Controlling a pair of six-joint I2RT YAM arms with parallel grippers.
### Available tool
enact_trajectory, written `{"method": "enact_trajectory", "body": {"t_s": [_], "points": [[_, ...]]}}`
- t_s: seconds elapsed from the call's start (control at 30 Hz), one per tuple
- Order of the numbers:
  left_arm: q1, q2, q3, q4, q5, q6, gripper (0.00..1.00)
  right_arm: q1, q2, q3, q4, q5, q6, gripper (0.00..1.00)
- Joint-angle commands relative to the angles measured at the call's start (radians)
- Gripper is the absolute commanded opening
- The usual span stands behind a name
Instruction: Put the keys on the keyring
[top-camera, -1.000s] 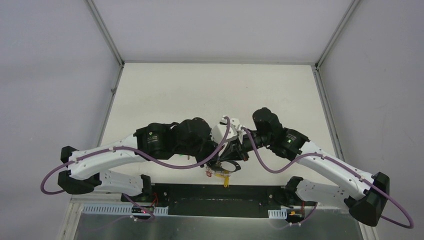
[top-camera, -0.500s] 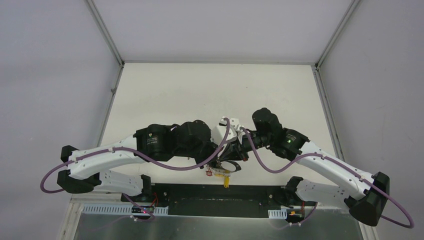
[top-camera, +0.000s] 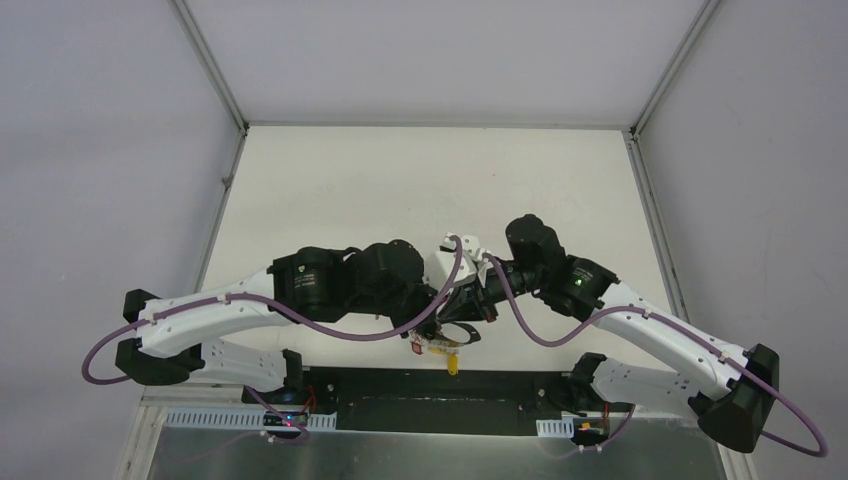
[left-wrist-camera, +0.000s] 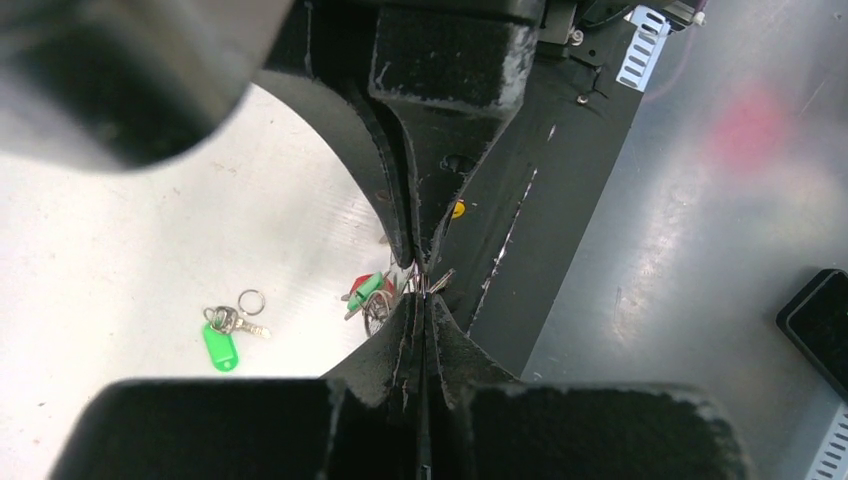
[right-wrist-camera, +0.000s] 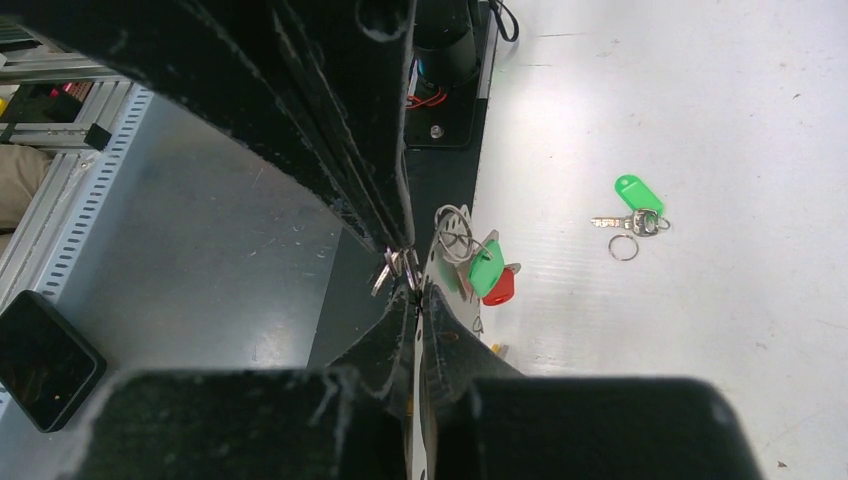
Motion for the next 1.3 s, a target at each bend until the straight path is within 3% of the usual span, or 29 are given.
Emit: {"method": "enact_trajectory", "body": {"t_s": [0.0, 0.3, 0.73, 1.27], "points": [[-0.014, -0.027, 0.008, -0.057, -0.071, -0.048, 0.0, 0.0, -0.035, 0.042, 0.111, -0.058, 0.001, 0.0], [-0.014, -0.112, -0.019, -0.089, -0.09, -0.06, 0.0, -0.002, -0.033, 0.041, 0.104, -0.074, -0.015, 0.0], [-0.015, -0.013, 0.022, -0.078, -0.035, -0.05, 0.0, -0.001, -0.02, 0.044, 0.109, -0.122, -0.047, 0.0], [-0.017, -0.019, 0.032, -0.008, -0.038, -0.069, 0.0, -0.001, -0.021, 0.041, 0.109, -0.134, -0.045, 0.0]]}}
